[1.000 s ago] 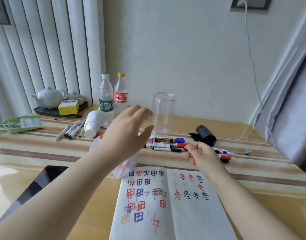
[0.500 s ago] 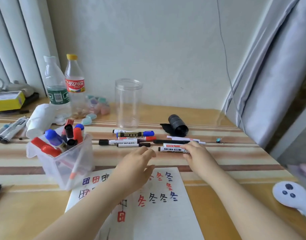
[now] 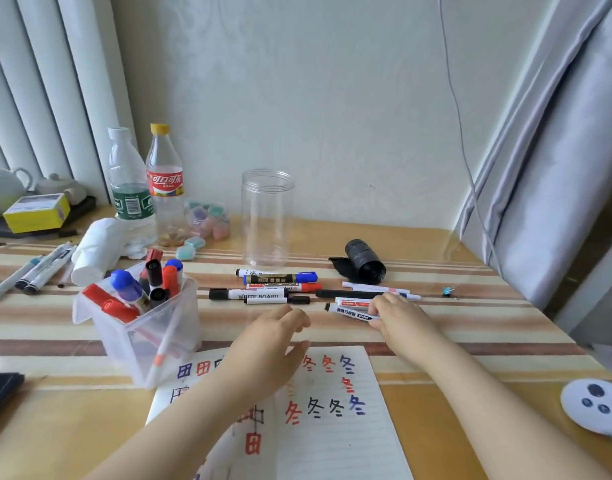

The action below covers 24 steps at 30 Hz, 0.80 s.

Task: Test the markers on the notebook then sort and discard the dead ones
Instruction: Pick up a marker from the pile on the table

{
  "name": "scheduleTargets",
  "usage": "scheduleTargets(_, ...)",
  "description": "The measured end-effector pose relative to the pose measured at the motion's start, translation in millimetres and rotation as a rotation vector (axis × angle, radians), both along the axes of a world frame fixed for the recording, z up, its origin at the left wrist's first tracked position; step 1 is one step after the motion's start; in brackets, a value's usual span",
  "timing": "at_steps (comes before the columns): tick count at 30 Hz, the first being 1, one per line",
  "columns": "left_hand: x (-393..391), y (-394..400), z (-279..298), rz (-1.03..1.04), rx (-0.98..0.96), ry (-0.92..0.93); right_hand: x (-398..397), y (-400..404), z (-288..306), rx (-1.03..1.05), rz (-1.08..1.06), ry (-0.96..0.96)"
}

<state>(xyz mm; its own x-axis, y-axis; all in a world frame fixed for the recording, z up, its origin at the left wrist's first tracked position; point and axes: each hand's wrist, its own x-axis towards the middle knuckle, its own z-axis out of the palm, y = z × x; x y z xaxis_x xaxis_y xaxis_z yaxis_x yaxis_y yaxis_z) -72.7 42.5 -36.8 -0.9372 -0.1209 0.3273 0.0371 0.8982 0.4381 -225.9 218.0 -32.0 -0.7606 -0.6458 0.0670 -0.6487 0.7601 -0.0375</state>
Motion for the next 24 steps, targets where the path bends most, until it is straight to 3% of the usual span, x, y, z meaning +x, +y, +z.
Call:
scheduleTargets(3, 8, 3, 6, 0.002, 0.026, 0.020, 29, -3, 16, -0.376, -0.099, -0.269)
scheduleTargets(8, 19, 20, 14, -0.037, 0.090, 0.062, 96, -20, 22, -1.182, -0.077, -1.043)
scheduleTargets(11, 30, 26, 15, -0.026, 0.048, 0.061, 126, -24, 23, -1.348, -0.079, -1.191)
scheduleTargets(13, 42, 22, 14, -0.017, -0.002, 0.038, 140, -20, 23, -1.202, -0.127, -1.021)
scheduleTargets(15, 55, 18, 14, -0.033, -0.013, 0.007, 150, -9, 19, -0.940, -0.125, -0.684)
scheduleTargets(20, 76, 16, 13, -0.107, -0.063, -0.139, 161, 10, 15, -0.479, 0.313, 0.313)
scheduleTargets(22, 80, 21, 14, -0.148, -0.023, -0.185, 158, 6, 7, -0.307, 0.390, 0.463)
scheduleTargets(24, 84, 23, 16, -0.175, 0.004, -0.213, 157, 2, 1, -0.238, 0.417, 0.470)
